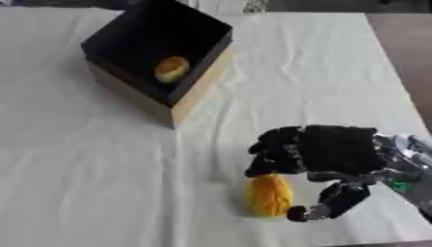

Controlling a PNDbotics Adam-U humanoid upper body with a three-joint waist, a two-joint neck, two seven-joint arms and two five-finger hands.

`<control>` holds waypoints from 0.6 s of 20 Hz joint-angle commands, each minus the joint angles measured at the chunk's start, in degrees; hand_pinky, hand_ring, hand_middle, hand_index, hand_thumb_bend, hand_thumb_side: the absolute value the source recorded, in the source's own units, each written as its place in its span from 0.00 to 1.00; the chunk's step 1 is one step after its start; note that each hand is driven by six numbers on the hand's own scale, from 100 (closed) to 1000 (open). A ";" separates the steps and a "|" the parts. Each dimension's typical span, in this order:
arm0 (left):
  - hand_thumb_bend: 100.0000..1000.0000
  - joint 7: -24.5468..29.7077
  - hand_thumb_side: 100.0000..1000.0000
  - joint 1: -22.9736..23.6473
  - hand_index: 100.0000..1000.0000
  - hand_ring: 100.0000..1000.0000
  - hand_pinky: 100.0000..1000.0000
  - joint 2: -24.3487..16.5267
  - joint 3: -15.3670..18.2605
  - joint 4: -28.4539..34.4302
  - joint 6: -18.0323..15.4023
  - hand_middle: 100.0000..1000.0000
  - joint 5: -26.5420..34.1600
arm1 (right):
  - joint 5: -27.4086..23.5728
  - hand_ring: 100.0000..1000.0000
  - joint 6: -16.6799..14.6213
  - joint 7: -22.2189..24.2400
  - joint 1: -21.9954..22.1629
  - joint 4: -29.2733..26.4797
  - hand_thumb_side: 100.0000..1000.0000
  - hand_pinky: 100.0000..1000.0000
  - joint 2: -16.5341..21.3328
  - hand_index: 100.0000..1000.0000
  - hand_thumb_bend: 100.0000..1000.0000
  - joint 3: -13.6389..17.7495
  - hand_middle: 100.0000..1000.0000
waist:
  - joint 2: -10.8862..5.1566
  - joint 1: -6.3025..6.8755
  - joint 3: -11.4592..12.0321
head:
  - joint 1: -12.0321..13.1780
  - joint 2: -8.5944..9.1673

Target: Pick up objects on the table and place them in the box.

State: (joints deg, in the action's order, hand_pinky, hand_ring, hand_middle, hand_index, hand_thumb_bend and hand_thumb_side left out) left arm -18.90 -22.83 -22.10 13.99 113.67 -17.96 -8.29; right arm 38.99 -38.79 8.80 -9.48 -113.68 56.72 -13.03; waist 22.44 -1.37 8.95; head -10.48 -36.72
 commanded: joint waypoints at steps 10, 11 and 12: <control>0.23 0.69 0.51 -0.54 0.88 0.78 0.82 -0.31 0.00 0.92 -0.03 0.75 0.75 | 4.14 0.92 3.28 4.90 0.60 -0.92 0.32 0.92 -0.02 0.93 0.41 -0.72 0.77 | -0.80 0.12 0.58 | -0.53 0.43; 0.23 0.68 0.51 -0.59 0.88 0.78 0.82 -0.29 -0.01 0.92 -0.04 0.75 0.81 | 4.08 0.92 3.54 5.31 0.51 -0.92 0.31 0.92 -0.13 0.93 0.41 -0.76 0.76 | -0.79 0.12 0.65 | -0.55 0.45; 0.23 0.68 0.51 -0.62 0.88 0.78 0.82 -0.26 -0.02 0.92 -0.04 0.75 0.86 | 3.96 0.92 3.84 5.64 0.43 -0.92 0.31 0.92 -0.26 0.93 0.41 -0.76 0.76 | -0.78 0.13 0.70 | -0.57 0.49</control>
State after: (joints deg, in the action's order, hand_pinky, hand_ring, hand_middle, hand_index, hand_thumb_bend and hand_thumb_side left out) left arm -18.39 -22.84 -21.60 13.95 113.67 -17.93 -7.60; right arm 42.80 -35.21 13.92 -8.58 -113.68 55.62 -14.18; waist 22.59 -1.29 9.58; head -10.79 -36.71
